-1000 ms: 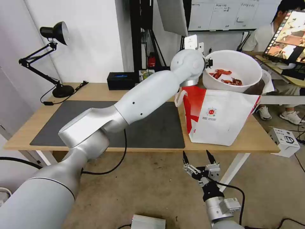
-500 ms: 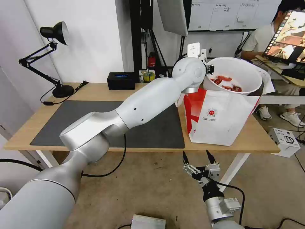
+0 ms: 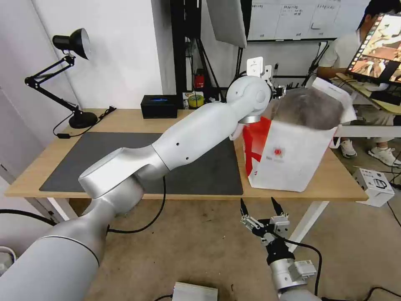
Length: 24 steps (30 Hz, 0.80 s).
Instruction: Pick up the trash from the table and place it into the takeout bag.
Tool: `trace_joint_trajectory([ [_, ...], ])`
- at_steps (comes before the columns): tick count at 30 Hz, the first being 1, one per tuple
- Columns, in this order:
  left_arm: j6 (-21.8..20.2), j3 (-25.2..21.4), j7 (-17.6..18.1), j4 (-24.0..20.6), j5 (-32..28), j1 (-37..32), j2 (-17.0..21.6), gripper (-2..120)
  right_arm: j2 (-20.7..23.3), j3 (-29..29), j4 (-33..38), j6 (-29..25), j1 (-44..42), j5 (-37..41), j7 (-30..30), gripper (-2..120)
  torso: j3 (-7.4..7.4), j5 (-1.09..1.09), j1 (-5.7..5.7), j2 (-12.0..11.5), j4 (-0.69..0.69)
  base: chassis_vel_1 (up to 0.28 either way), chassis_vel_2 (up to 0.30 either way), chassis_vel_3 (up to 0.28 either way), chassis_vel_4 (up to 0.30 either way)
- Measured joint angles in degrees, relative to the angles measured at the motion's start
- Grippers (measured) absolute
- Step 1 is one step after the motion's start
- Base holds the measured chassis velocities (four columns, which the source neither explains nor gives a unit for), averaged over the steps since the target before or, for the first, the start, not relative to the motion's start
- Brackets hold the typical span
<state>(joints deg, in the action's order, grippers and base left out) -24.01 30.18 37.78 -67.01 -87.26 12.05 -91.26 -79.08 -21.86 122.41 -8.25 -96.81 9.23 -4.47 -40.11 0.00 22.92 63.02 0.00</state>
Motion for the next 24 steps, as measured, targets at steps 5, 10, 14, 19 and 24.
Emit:
trace_joint_trajectory([
  [5,-0.05,-0.47,-0.48,-0.2,0.22,0.03,0.11,94,0.0,0.0,0.0,0.0,0.0,0.0,0.0,100,0.0,0.0,0.0,0.0,0.0,0.0,0.0,0.0,0.0],
  [10,0.66,-0.76,-2.81,-2.11,0.92,0.65,2.09,100,0.0,0.0,0.0,0.0,0.0,0.0,0.0,100,0.0,0.0,0.0,0.0,0.0,0.0,0.0,0.0,0.0],
  [14,1.39,-0.76,-5.13,-3.89,2.22,1.46,4.59,100,0.0,0.0,0.0,0.0,0.0,0.0,0.0,100,0.0,-0.01,0.0,0.0,-0.01,0.0,0.0,0.0,0.0],
  [19,3.07,0.3,-10.65,-7.61,5.14,2.11,11.41,100,0.0,0.0,0.0,0.0,0.0,0.0,0.0,100,0.0,-0.01,0.0,0.0,-0.01,0.0,0.0,0.0,0.0],
  [24,5.46,1.62,-17.92,-13.0,14.08,0.7,21.58,100,0.0,0.0,0.0,0.0,-0.01,0.0,0.0,100,0.0,-0.03,0.0,0.0,0.01,0.0,0.0,0.0,0.0],
])
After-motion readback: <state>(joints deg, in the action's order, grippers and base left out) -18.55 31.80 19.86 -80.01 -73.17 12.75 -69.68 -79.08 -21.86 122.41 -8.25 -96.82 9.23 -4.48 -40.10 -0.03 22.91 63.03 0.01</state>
